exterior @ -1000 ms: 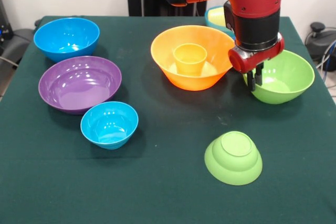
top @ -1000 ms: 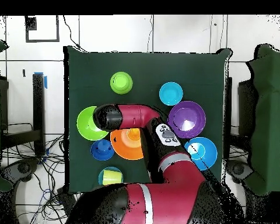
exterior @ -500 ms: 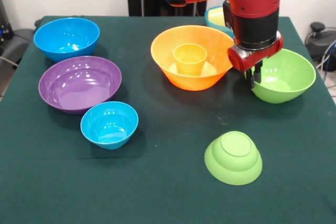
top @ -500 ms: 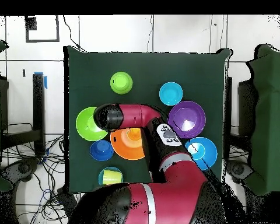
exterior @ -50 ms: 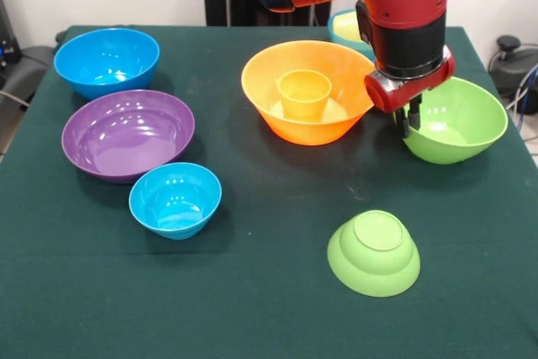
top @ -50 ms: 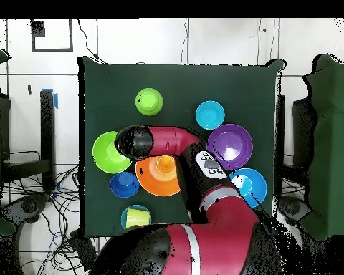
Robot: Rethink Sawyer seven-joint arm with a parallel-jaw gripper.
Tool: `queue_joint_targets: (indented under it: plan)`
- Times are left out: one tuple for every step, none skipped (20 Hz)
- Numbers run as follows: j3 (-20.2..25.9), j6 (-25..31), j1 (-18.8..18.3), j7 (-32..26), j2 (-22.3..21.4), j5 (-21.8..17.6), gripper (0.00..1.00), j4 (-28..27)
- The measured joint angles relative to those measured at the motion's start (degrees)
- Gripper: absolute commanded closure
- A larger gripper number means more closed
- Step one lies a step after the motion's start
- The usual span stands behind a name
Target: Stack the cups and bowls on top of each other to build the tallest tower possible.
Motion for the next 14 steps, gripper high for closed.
queue_joint_targets:
  plan:
    - [0.32, 0.07, -0.17, 0.0, 0.0, 0.18, 1.0, 0.01]
    - [0.75, 0.12, -0.4, 0.0, 0.0, 0.4, 1.0, 0.1]
    - [1.13, 0.12, -0.61, 0.0, 0.0, 0.68, 1.0, 0.22]
    - [1.51, 0.12, -0.83, 0.0, 0.01, 0.95, 1.0, 0.35]
    - [1.68, 0.12, -0.93, 0.0, 0.01, 1.09, 1.0, 0.43]
    - [1.78, 0.11, -1.01, 0.0, 0.01, 1.22, 1.0, 0.48]
    - [2.16, 0.11, -1.27, 0.0, 0.0, 1.55, 1.0, 0.65]
    - [2.37, 0.17, -1.42, 0.0, 0.0, 1.69, 1.0, 0.76]
    - [2.44, 0.21, -1.47, 0.0, 0.01, 1.73, 1.0, 0.79]
    - [2.71, 0.37, -1.67, 0.0, 0.0, 1.91, 1.0, 0.95]
    - [2.88, 0.55, -1.82, 0.0, 0.01, 2.0, 1.0, 1.06]
    - [3.05, 0.77, -1.96, 0.0, 0.0, 2.08, 1.0, 1.19]
    - [3.23, 1.1, -2.12, 0.0, 0.0, 2.13, 1.0, 1.3]
    - [3.35, 1.39, -2.22, 0.0, 0.0, 2.18, 1.0, 1.36]
